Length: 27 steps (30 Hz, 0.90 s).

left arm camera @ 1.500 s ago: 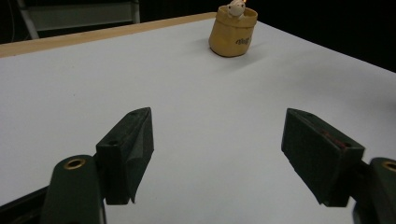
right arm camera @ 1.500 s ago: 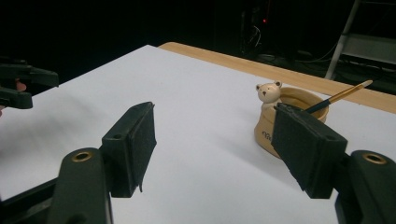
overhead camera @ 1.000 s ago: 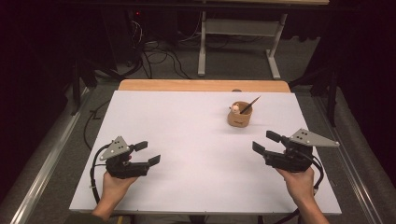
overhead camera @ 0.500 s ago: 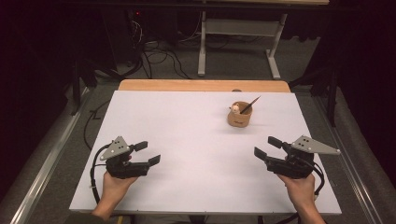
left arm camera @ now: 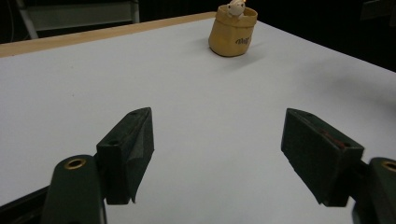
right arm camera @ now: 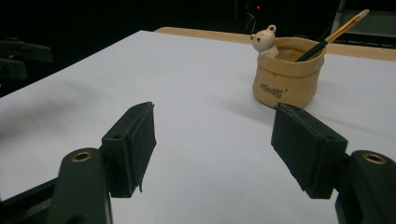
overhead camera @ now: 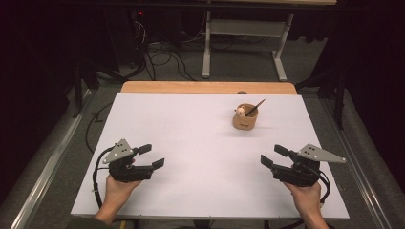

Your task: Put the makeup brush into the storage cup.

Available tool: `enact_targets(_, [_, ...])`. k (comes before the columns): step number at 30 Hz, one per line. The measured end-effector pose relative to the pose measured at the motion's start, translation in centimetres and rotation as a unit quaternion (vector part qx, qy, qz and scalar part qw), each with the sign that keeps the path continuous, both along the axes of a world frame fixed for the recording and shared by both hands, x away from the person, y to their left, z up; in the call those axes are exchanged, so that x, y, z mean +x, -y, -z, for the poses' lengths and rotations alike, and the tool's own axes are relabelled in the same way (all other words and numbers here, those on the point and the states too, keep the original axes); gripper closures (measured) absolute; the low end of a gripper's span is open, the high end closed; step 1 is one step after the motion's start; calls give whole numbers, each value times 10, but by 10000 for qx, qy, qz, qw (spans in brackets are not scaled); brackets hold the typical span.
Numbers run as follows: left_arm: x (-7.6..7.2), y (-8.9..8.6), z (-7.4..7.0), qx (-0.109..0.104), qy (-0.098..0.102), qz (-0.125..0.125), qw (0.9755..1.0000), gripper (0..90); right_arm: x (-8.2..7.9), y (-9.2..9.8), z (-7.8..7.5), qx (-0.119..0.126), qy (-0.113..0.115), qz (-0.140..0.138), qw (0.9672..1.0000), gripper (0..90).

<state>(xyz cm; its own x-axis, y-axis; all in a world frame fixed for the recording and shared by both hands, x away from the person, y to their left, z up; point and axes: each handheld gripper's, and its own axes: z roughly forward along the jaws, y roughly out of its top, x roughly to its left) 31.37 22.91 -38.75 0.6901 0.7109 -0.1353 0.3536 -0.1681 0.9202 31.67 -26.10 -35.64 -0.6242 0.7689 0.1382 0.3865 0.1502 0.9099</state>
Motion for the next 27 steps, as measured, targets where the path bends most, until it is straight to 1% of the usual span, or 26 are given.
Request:
enact_targets(6, [0, 0, 0, 1, -6, -1, 10000, 263, 0, 4, 6, -13, -4, 73, 10000, 324])
enact_targets(9, [0, 0, 0, 6, -3, -4, 10000, 262, 1, 4, 9, -63, -9, 134, 9999, 324])
enact_targets(19, [0, 0, 0, 7, -1, -7, 10000, 263, 0, 4, 13, -87, -38, 147, 9998, 325])
enact_targets(21, [0, 0, 0, 6, -1, -6, 10000, 263, 0, 4, 14, -94, 20, 152, 9998, 327])
enact_targets(25, [0, 0, 0, 10, 6, -19, 10000, 263, 0, 4, 16, -113, -29, 196, 9997, 327])
enact_targets(27, [0, 0, 0, 3, 8, -25, 10000, 263, 1, 4, 18, -118, -8, 193, 9997, 327])
